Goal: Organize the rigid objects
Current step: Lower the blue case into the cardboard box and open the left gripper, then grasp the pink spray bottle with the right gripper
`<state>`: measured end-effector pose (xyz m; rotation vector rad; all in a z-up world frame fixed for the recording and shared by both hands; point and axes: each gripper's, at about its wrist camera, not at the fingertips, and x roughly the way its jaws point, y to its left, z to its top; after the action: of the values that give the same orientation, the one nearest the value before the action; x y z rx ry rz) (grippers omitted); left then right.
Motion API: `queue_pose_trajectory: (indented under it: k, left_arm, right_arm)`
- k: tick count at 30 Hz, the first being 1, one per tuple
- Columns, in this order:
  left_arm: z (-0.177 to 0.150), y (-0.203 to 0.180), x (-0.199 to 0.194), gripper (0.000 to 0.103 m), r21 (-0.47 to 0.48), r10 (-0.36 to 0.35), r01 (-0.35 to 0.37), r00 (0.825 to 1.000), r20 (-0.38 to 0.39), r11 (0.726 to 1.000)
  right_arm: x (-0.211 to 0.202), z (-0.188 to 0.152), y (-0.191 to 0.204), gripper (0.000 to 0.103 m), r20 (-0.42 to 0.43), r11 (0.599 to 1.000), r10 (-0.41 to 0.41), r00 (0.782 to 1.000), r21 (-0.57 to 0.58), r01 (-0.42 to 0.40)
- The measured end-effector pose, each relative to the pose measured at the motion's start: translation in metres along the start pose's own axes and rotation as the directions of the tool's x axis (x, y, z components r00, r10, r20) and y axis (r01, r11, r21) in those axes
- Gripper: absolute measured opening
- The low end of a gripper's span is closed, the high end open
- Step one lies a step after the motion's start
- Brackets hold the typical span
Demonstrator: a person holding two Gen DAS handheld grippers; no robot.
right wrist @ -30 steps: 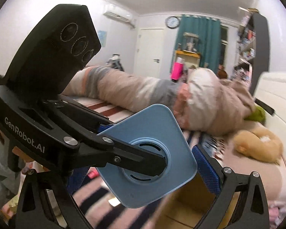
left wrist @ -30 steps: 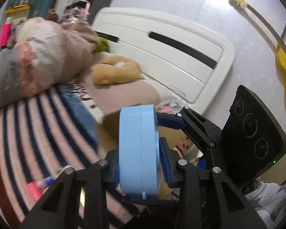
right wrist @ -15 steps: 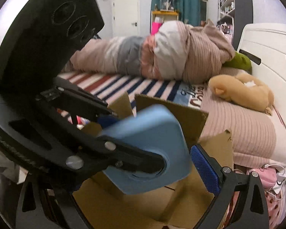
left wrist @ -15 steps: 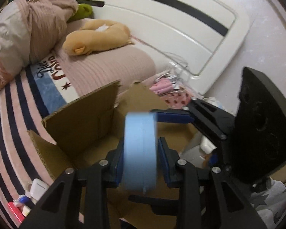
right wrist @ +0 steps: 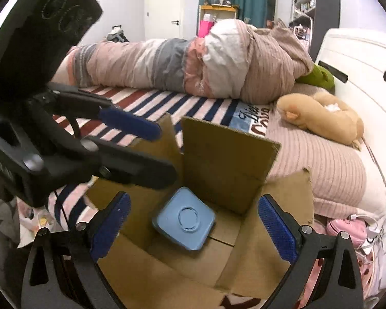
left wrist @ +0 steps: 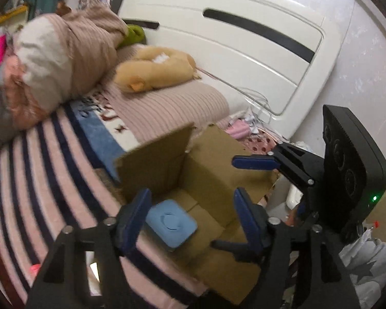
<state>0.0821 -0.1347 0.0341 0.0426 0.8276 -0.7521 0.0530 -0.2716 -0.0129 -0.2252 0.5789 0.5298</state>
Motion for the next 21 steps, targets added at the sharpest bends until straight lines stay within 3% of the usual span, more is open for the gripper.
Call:
queue_pose_trajectory:
  k: [4, 8, 10, 15, 18, 21]
  left_arm:
    - [-0.015, 0.013, -0.043, 0.085, -0.008, 0.111, -0.11, 0.99, 0.089, 0.994]
    - [-0.041, 0.039, -0.087, 0.09, -0.062, 0.234, -0.227, 0.959, 0.162, 0.972]
    - [-0.06, 0.058, -0.107, 0.093, -0.097, 0.313, -0.3, 0.933, 0.178, 0.949]
    - [-0.108, 0.11, -0.133, 0.095, -0.205, 0.414, -0.382, 0.898, 0.15, 0.901]
    - [-0.136, 0.137, -0.133, 0.095, -0.254, 0.437, -0.399, 0.892, 0.116, 0.881]
    - [-0.16, 0.16, -0.125, 0.094, -0.285, 0.445, -0.407, 0.892, 0.079, 0.868]
  right_arm:
    - [-0.013, 0.01, 0.025, 0.099, 0.044, 0.999, -0.031, 0.999, -0.034, 0.032]
    - [-0.026, 0.021, 0.055, 0.099, 0.117, 0.998, 0.026, 0.993, -0.055, -0.019]
    - [-0.024, 0.03, 0.078, 0.099, 0.127, 0.995, 0.075, 0.989, -0.07, -0.067]
    - [0.004, 0.047, 0.133, 0.099, 0.066, 0.98, 0.167, 0.984, -0.121, -0.158]
    - [0.032, 0.048, 0.163, 0.097, 0.015, 0.969, 0.204, 0.979, -0.145, -0.2]
    - [0.069, 0.044, 0.19, 0.083, -0.07, 0.955, 0.251, 0.965, -0.144, -0.259]
